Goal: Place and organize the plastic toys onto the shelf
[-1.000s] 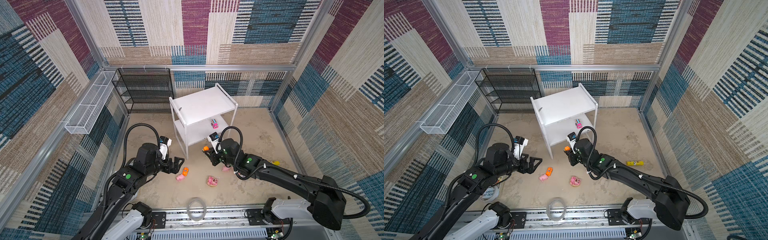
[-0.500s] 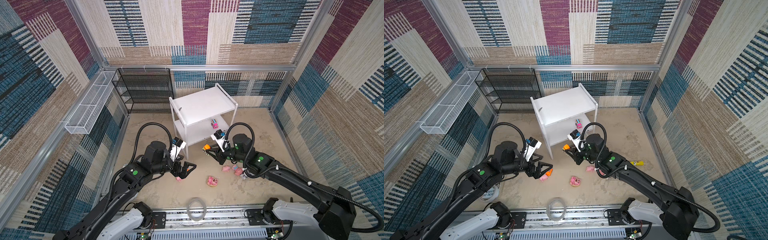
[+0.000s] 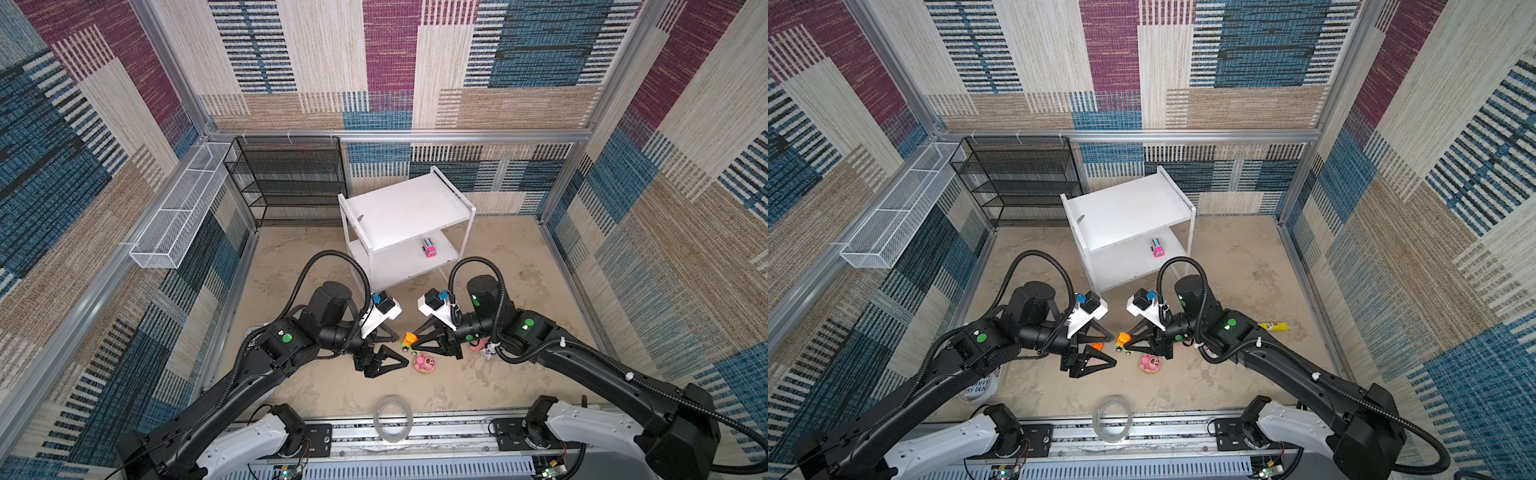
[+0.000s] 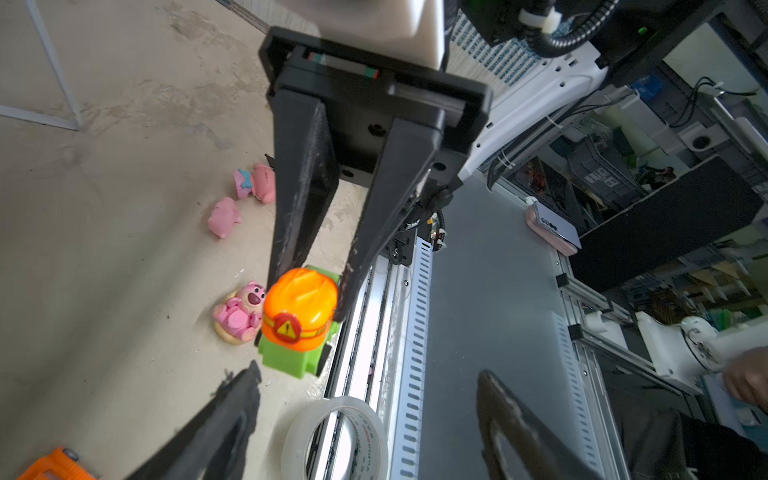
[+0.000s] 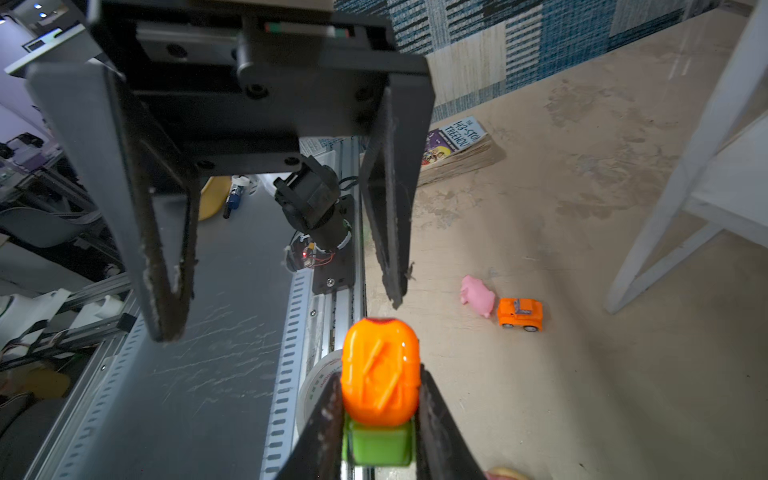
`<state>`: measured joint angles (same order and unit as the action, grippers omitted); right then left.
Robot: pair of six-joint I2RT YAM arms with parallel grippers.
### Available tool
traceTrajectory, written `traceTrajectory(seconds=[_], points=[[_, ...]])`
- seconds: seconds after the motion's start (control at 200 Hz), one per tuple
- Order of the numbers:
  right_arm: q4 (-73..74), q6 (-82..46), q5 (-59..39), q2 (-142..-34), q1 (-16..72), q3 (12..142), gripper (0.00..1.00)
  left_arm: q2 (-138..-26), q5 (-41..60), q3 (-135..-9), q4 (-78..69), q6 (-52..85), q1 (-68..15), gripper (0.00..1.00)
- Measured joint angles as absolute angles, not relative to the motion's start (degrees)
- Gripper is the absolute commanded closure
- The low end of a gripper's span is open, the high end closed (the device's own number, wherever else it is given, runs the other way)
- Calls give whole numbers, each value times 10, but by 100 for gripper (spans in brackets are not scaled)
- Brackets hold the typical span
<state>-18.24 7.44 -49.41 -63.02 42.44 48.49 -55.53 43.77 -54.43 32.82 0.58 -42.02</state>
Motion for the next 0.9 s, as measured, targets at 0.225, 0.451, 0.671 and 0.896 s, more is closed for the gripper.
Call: traceTrajectory(seconds=[0.225,0.451,0.671,0.896], points=[[-213,101,-546,-638,427,503,77,-576,454,-552,342,-32,-435,35],[-221,108,-570,-643,430,508,77,-588,454,-557,347,-41,-441,51],[-220,105,-574,-643,435,508,77,-596,454,-560,349,-43,-443,73],[-216,96,-572,-642,437,508,57,-592,454,-560,350,-46,-444,83]])
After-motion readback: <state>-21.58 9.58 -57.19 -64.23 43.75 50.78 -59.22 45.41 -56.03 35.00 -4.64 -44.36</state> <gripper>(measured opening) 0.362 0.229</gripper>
